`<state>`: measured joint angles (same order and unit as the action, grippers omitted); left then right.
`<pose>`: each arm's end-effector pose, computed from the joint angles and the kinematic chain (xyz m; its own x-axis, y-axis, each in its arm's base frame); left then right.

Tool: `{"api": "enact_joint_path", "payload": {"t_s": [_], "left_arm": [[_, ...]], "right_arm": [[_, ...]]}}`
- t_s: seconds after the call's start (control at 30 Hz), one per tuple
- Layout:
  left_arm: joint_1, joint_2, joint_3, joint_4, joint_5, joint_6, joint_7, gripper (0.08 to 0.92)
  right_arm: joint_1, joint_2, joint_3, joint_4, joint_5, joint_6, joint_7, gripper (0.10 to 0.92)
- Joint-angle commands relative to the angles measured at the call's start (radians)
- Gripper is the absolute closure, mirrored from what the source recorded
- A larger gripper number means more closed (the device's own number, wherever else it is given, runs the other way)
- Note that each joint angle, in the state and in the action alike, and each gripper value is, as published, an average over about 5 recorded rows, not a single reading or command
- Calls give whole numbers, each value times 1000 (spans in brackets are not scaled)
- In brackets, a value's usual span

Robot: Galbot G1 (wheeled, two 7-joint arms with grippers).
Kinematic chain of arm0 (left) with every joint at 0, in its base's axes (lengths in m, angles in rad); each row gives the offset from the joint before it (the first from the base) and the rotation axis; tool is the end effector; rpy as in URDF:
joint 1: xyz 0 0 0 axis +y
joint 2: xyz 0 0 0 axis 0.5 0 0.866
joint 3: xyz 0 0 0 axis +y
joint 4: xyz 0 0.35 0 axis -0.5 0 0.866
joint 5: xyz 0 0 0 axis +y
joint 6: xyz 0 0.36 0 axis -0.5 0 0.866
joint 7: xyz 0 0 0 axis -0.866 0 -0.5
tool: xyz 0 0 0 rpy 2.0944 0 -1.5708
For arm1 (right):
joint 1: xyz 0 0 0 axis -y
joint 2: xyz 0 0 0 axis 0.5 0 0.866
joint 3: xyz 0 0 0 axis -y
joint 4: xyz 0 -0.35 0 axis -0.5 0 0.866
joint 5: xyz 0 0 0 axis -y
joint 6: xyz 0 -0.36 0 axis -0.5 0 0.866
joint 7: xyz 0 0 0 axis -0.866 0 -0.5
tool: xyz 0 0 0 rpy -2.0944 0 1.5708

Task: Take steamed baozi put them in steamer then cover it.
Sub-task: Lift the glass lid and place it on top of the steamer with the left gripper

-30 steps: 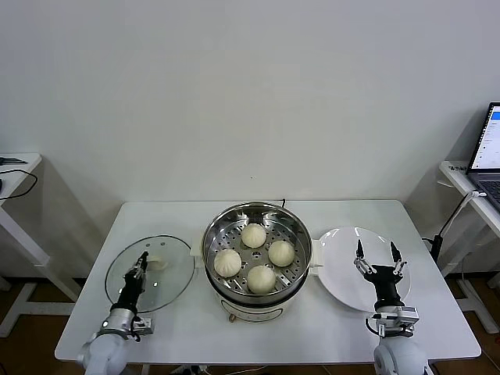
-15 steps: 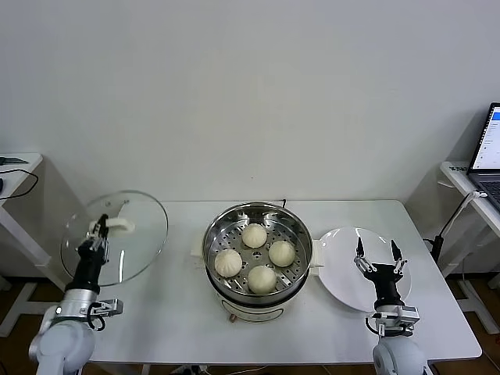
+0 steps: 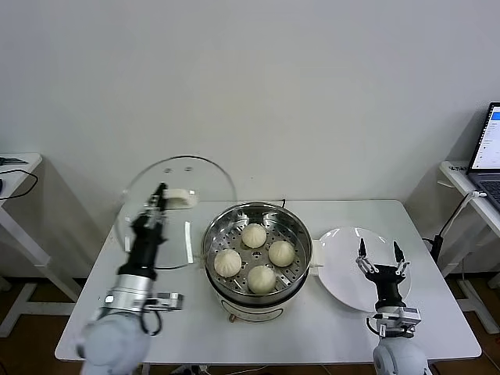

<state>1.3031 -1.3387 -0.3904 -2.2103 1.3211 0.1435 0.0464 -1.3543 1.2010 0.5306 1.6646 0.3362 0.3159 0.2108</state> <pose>0.2415 -0.0062 -0.2083 -0.9532 0.1071 -0.2827 -0.2686 0.1294 0.9545 0.2528 -0.1167 -0.3886 -0.9795 0.1737 -0.1019 0.1751 0.9845 -0.0048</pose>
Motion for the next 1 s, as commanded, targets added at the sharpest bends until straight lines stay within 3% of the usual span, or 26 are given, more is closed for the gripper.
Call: {"api": "enact_joint_path", "payload": {"t_s": [0.03, 0.37, 1.0], "left_arm": [[-138, -129, 422, 73, 162, 212, 213, 815], [-184, -198, 448, 207, 286, 246, 277, 815], [-163, -243, 433, 260, 397, 237, 284, 815]], "right_arm": [[0, 8, 10, -15, -4, -4, 1, 203], [-2, 22, 27, -31, -9, 0, 2, 203], [10, 35, 24, -47, -16, 1, 2, 203]]}}
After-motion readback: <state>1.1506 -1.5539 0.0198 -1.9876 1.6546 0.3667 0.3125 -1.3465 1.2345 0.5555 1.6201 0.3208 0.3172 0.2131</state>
